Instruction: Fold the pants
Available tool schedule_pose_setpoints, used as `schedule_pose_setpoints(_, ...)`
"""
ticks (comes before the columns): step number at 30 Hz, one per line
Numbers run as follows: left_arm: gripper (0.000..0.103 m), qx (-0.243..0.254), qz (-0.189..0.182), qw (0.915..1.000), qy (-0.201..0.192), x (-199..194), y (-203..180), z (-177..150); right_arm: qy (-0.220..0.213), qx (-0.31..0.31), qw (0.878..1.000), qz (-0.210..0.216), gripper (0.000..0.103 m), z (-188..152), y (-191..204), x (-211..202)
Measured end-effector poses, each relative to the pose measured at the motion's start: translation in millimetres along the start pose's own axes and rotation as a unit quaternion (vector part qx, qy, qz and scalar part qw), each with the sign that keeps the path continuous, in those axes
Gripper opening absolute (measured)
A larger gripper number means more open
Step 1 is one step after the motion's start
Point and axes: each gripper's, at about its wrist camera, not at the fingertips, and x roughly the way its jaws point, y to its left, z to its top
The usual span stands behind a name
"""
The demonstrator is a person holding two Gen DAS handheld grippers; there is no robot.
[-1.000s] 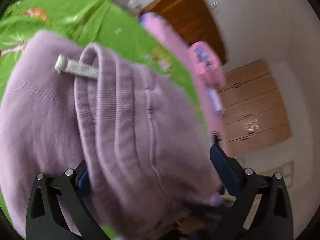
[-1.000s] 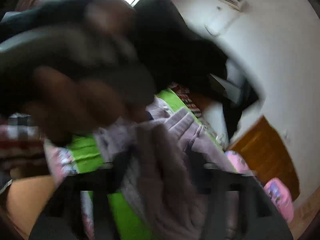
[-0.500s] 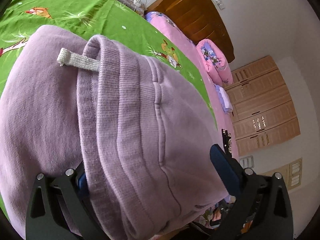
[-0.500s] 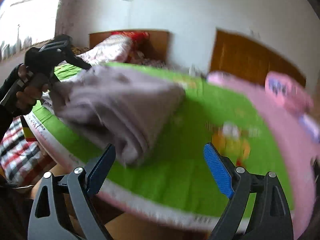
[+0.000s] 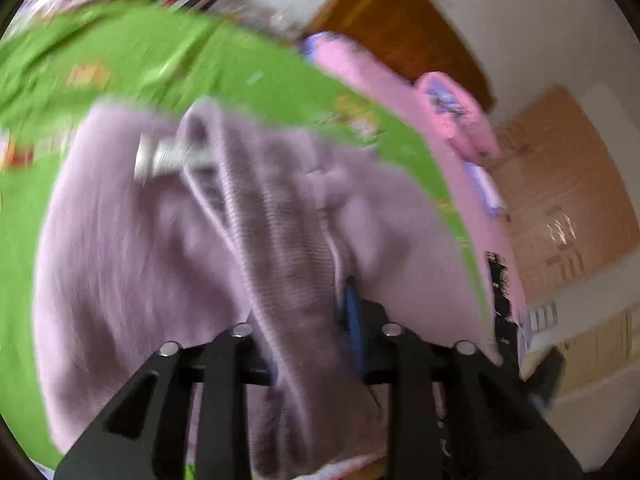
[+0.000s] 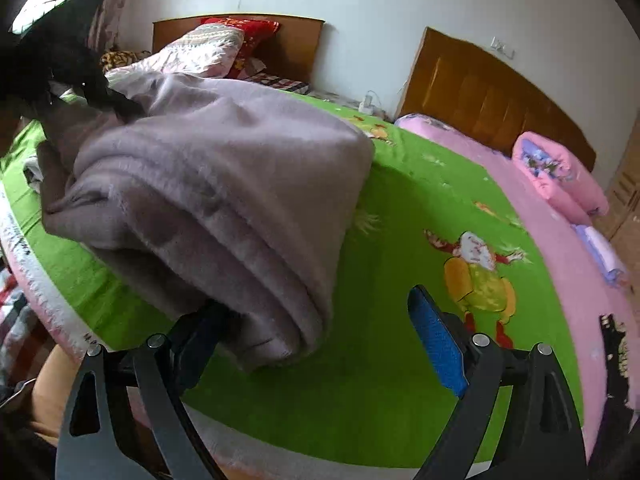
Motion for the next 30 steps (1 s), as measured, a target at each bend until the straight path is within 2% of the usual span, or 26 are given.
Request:
schedule_pose_setpoints(4, 0.023, 0.068, -0.001, 0.9961, -0.056, -58, -45, 23, -0.008, -0.018, 0.999, -0.032, 0.086, 1, 3, -3)
schedule_pose_setpoints(7, 0.023, 0.074, -0.004, 0.9935, -0.087, -93, -41, 29, -0.015, -0.024, 0.999, -0.026, 0.086, -1, 7, -4)
schedule_pose_setpoints(9, 0.023, 0.039, 0.010, 0.9956, -0.085, -94, -8, 29, -0.020, -0.034, 0.999, -0.030, 0.089, -3, 13, -5)
schedule_pose_setpoints(12, 0.024, -0.057, 0.035, 0.9964, -0.052, -66, 73, 10, -0.025, -0.040, 0.999, -0.014, 0.089, -4, 13, -3)
schedule_pose_setpoints(13, 0.025, -0.091, 0.023, 0.9948, -0.039, -49, 101, -2, -0.024, -0.040, 0.999, -0.013, 0.089, -3, 12, -3)
schedule_pose_setpoints(15, 0.025, -0.122, -0.048, 0.9894, -0.064, -44, 124, -14, -0.021, -0.039, 0.999, -0.009, 0.089, -4, 11, -1)
schedule_pose_setpoints(16, 0.025, -0.130, -0.064, 0.9868, -0.073, -45, 126, -16, -0.021, -0.037, 0.999, -0.005, 0.089, -4, 10, -1)
schedule_pose_setpoints(22, 0.026, -0.065, 0.011, 0.9943, -0.084, -59, 79, -8, -0.013, -0.024, 1.000, 0.002, 0.089, -1, 4, -1)
schedule_pose_setpoints(24, 0.034, -0.067, 0.033, 0.9946, -0.071, -53, 87, -10, -0.010, -0.011, 1.000, 0.013, 0.090, -3, 2, 1)
schedule_pose_setpoints(25, 0.037, -0.075, 0.025, 0.9944, -0.069, -46, 97, -12, -0.011, -0.006, 1.000, 0.020, 0.091, -3, 0, 1)
schedule_pose_setpoints(27, 0.042, -0.093, -0.014, 0.9917, -0.088, -48, 109, -18, -0.006, -0.006, 0.999, 0.032, 0.091, -2, -3, 1)
schedule_pose_setpoints(28, 0.049, -0.091, -0.011, 0.9911, -0.096, -54, 109, -19, -0.001, -0.010, 0.999, 0.045, 0.091, -2, -5, -2)
schedule_pose_setpoints(29, 0.067, -0.085, 0.012, 0.9904, -0.108, -60, 103, -23, 0.001, -0.015, 0.998, 0.058, 0.091, -2, -7, -4)
schedule_pose_setpoints(30, 0.079, -0.077, 0.060, 0.9871, -0.127, -71, 95, -26, 0.003, -0.022, 0.997, 0.078, 0.091, -2, -10, -9)
